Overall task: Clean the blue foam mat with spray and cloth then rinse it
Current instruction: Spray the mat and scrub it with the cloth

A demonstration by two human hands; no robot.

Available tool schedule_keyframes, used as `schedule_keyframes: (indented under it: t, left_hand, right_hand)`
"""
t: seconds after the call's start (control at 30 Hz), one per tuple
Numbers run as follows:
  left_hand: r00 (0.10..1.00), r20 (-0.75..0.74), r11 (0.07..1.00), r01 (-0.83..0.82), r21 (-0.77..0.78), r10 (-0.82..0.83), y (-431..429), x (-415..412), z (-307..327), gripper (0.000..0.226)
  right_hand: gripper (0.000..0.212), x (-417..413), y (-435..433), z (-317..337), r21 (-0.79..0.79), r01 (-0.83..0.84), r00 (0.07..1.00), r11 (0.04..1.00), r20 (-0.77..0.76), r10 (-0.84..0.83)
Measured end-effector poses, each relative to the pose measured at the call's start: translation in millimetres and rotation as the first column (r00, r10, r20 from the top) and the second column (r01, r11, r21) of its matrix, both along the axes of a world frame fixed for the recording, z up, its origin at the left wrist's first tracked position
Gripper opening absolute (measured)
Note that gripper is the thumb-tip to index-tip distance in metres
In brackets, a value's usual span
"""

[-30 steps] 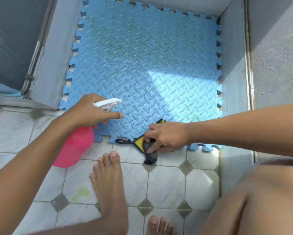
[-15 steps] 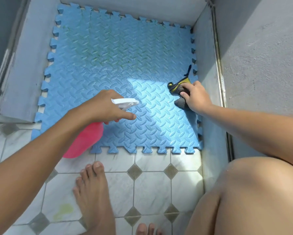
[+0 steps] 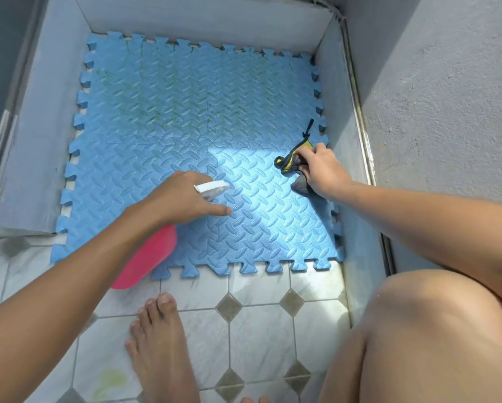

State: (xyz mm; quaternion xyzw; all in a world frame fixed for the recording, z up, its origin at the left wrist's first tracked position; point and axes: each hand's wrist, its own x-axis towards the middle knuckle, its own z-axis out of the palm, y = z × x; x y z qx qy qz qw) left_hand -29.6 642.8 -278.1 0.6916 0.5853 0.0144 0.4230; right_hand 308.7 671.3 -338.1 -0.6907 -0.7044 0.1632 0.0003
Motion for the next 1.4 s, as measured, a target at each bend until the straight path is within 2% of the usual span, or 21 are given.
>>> schedule_keyframes:
  t: [0.1,0.2,0.27,0.33,0.4,0.43,0.53,0.6,0.67,0.7,0.73,0.8,0.83,0.9,1.0,1.17,1.27,1.4]
  left_hand:
    - [0.984,0.01,0.984,-0.177,0.019,0.177,4,-8,-1,0.053]
    - [0.968,0.007,0.965,-0.252,0.077,0.252,10,-17,0,0.054]
    - [0.965,0.047,0.961,-0.263,0.082,0.259,14,-23,2,0.057]
    - [0.965,0.081,0.961,-0.258,0.098,0.251,16,-28,3,0.065]
    - [0.966,0.07,0.958,-0.258,0.129,0.25,14,-29,5,0.073]
    - [0.965,0.076,0.955,-0.261,0.139,0.253,13,-30,6,0.074]
    - [0.954,0.096,0.938,-0.298,0.178,0.285,11,-33,10,0.058]
    - [0.952,0.117,0.93,-0.301,0.213,0.281,12,-36,11,0.055]
    - [0.946,0.135,0.914,-0.32,0.248,0.295,14,-41,8,0.055]
    - [0.942,0.138,0.905,-0.332,0.267,0.306,15,-43,7,0.053]
    - [0.94,0.136,0.898,-0.34,0.28,0.314,17,-44,6,0.05]
    - [0.945,0.124,0.895,-0.327,0.302,0.303,18,-43,3,0.048]
    - [0.95,0.122,0.898,-0.313,0.31,0.289,17,-42,3,0.05]
    - [0.954,0.123,0.902,-0.299,0.31,0.274,19,-36,3,0.056]
    - [0.963,0.105,0.915,-0.268,0.302,0.248,31,-26,7,0.056]
    - [0.981,-0.002,0.916,-0.179,0.359,0.192,74,-2,14,0.062]
    - [0.984,-0.06,0.922,-0.133,0.363,0.165,101,14,15,0.062]
    - [0.992,0.003,0.945,-0.119,0.304,0.124,134,25,13,0.063]
  right_hand:
    - [0.027,-13,-8,2,0.03,-0.129,0.992,0.991,-0.006,0.129]
    - [0.033,-53,-25,6,0.032,-0.403,0.914,0.915,-0.043,0.404]
    - [0.033,-86,-38,5,0.018,-0.607,0.791,0.794,-0.074,0.607]
    - [0.033,-109,-50,2,-0.017,-0.796,0.604,0.605,-0.094,0.791]
    - [0.031,-116,-60,1,-0.019,-0.908,0.419,0.419,-0.094,0.903]
    - [0.03,-114,-62,1,-0.023,-0.933,0.36,0.359,-0.091,0.928]
    - [0.027,-85,-57,5,-0.033,-0.96,0.281,0.279,-0.094,0.955]
    - [0.026,-54,-51,9,-0.04,-0.969,0.245,0.243,-0.046,0.969]
    - [0.031,-23,-46,10,-0.059,-0.957,0.284,0.285,0.025,0.959]
    - [0.034,-10,-42,11,-0.064,-0.924,0.374,0.377,0.057,0.926]
    - [0.036,-1,-36,11,-0.059,-0.854,0.512,0.517,0.08,0.855]
    - [0.038,5,-18,12,-0.029,-0.616,0.782,0.787,0.093,0.616]
    - [0.04,5,-6,11,-0.016,-0.492,0.866,0.871,0.093,0.491]
    - [0.044,1,15,11,-0.011,-0.275,0.955,0.961,0.111,0.274]
    - [0.059,-4,34,2,-0.083,-0.048,0.99,0.995,0.126,0.058]
    - [0.068,-3,50,-16,-0.223,0.144,0.989,0.964,0.052,-0.136]
    - [0.067,-13,64,-23,-0.234,0.269,0.962,0.934,0.027,-0.271]
    - [0.077,-31,87,-24,-0.221,0.491,0.865,0.843,0.005,-0.502]
